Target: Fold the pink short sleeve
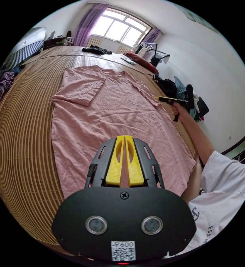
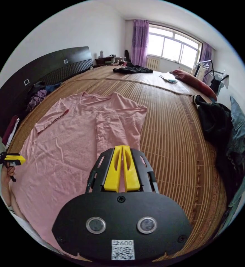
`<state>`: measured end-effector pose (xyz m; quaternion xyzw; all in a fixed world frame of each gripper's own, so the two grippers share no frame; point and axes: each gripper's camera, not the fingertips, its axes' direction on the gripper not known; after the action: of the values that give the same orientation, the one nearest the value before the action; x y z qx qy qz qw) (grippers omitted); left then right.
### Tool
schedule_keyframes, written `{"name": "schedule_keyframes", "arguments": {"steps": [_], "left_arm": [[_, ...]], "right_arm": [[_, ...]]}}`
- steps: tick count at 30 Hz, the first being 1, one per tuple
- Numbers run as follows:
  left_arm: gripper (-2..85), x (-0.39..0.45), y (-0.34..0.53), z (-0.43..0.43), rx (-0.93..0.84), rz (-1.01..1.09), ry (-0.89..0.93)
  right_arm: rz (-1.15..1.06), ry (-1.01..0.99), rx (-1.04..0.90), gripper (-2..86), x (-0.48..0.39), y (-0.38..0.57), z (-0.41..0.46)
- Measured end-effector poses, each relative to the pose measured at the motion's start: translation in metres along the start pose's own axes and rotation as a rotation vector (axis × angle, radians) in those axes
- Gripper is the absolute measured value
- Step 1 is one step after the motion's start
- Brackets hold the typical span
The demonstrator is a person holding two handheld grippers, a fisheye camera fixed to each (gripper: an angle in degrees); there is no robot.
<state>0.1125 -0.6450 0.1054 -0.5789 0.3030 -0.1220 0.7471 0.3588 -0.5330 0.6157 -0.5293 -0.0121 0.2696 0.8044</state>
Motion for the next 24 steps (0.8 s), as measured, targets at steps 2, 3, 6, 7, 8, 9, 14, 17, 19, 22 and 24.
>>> {"name": "schedule_keyframes", "arguments": {"steps": [2,3,6,7,8,9,14,17,19,22,24], "left_arm": [[0.2,0.000,0.000,-0.001,-0.003,0.003,0.005],[0.2,0.001,0.000,-0.001,-0.004,0.005,0.004],[0.2,0.001,-0.001,-0.003,-0.002,0.009,-0.002],[0.2,0.001,-0.001,-0.005,0.000,0.009,-0.002],[0.2,0.000,-0.001,-0.006,0.001,0.008,0.002],[0.2,0.000,-0.002,-0.007,0.003,0.007,0.005],[0.2,-0.005,-0.003,-0.012,0.009,0.000,0.026],[0.2,-0.006,-0.004,-0.014,0.013,0.003,0.022],[0.2,-0.008,-0.004,-0.014,0.007,0.003,0.023],[0.1,-0.012,-0.005,-0.014,0.008,-0.005,0.030],[0.1,-0.015,-0.007,-0.015,0.007,-0.007,0.032]], "right_arm": [[-0.003,0.055,0.040,-0.9,-0.011,0.024,0.029],[-0.006,0.063,0.039,-0.9,-0.013,0.027,0.034],[-0.040,0.064,0.011,-0.9,-0.025,0.039,0.051],[-0.081,0.062,0.034,-0.9,-0.035,0.049,0.057],[-0.117,0.106,-0.009,-0.9,-0.044,0.057,0.078],[-0.133,0.126,0.004,-0.9,-0.047,0.062,0.085],[-0.155,0.130,0.034,-0.9,-0.055,0.056,0.096],[-0.140,0.140,0.104,-0.9,-0.058,0.040,0.108],[-0.153,0.134,0.041,-0.9,-0.058,0.023,0.133],[-0.209,0.138,-0.125,-0.9,-0.056,0.014,0.165],[-0.236,0.142,-0.148,-0.9,-0.051,0.029,0.168]]}}
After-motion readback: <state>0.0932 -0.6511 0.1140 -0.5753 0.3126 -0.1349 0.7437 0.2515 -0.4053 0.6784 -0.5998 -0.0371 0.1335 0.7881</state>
